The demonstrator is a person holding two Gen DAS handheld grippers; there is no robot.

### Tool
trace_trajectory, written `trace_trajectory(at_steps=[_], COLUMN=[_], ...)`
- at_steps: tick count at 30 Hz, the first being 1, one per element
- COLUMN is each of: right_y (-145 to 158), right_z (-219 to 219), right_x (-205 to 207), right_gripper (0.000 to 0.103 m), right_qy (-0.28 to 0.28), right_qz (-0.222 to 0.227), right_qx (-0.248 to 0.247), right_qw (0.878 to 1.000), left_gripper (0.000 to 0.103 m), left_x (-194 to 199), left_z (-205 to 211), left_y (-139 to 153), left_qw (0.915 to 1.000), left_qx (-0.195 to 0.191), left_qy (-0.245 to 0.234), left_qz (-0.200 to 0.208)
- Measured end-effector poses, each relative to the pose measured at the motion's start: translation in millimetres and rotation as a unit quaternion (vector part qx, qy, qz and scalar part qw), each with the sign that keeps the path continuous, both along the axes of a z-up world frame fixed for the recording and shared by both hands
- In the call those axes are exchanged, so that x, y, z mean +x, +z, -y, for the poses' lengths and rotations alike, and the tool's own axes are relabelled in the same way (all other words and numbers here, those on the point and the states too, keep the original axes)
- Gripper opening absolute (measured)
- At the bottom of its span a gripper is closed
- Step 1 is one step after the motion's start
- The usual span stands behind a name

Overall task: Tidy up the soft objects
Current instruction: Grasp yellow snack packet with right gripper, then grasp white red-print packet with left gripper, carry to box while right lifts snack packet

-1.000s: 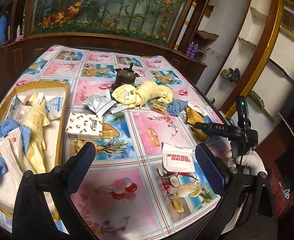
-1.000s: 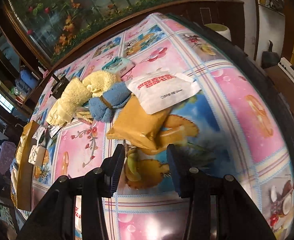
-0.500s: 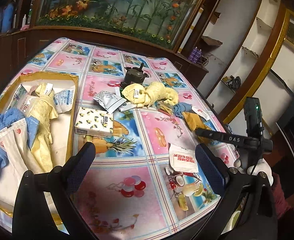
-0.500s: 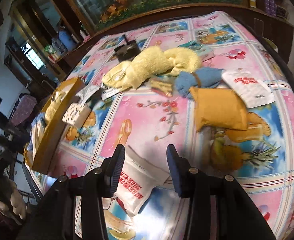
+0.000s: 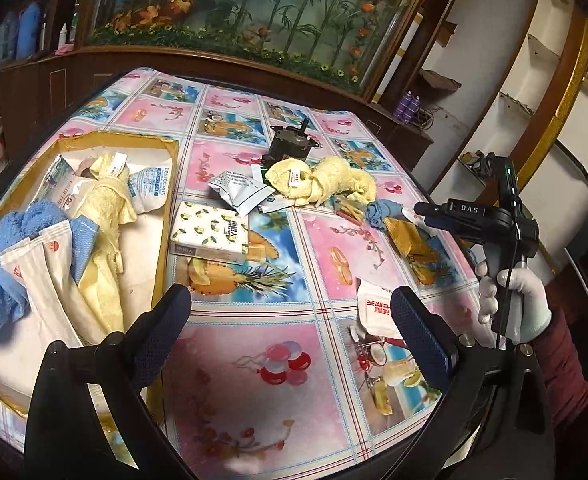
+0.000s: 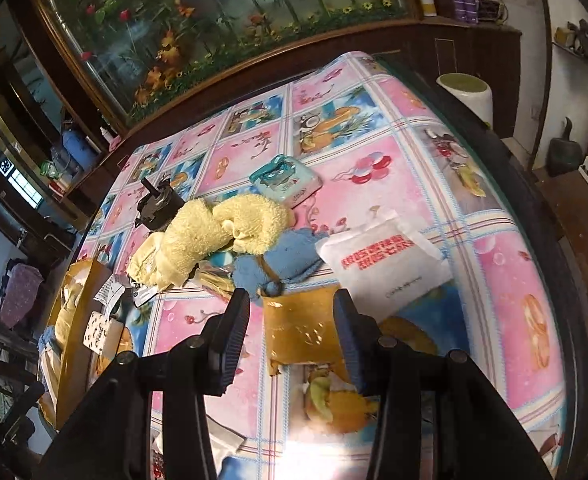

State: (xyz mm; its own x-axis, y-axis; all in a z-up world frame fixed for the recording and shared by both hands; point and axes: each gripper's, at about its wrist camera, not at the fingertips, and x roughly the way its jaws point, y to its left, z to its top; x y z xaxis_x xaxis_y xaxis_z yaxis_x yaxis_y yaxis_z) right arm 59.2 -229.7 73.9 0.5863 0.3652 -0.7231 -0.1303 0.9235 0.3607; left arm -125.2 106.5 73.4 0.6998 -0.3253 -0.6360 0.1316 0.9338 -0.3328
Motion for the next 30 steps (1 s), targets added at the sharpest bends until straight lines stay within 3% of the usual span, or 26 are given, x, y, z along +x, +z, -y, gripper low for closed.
trace_trajectory(at_steps=[3,7,9,14,18,20,23,26,30], right_y=[-4,-18,-21,-19,-9,-8,-13,-11,-17], right_z=[-11,-29,-34,-51,-20,-7,0,-17,-51], right_x=[2,11,6,-29,-48,-52,-50,-56,-50], right_gripper=[0.044,0.044,0.046,0.046,0.047,0.052,0.053,0.054,0.063], right_qy=[0.007,0.004,0.015,0.141,0.113,0.096,0.089,0.114,0.138], right_qz=[-0.003,0.001,0.000,-0.037,-0.011,-0.001,-0.020,-0.018,-0.014], right_qx=[-0.012,-0.110,-0.124,-0.052,0.008,0.008,0.023,0.013,-0.022], right_qw=[1.000,0.994,0.992,0.988,0.993,0.995,0.996,0.993,0.990], left_gripper=[0.101,0.101,0.101,0.101,0.101,0.101,0.101,0.101,0.101], left_x=[-1,5,5,6,12,18,24,22,15], left_z=[3,13,21,42,73,90,108,105,90], left_y=[0,-6,-8,-11,-19,-27,-36,-36,-31], left_qw=[0.9999,0.9996,0.9992,0.9965,0.9909,0.9875,0.9847,0.9855,0.9868], left_qx=[0.013,0.014,0.016,0.029,0.047,0.059,0.081,0.077,0.079], left_qy=[-0.008,-0.021,-0.032,-0.076,-0.123,-0.142,-0.146,-0.142,-0.133], left_qz=[0.002,-0.013,-0.015,-0.016,-0.026,-0.036,-0.051,-0.052,-0.048])
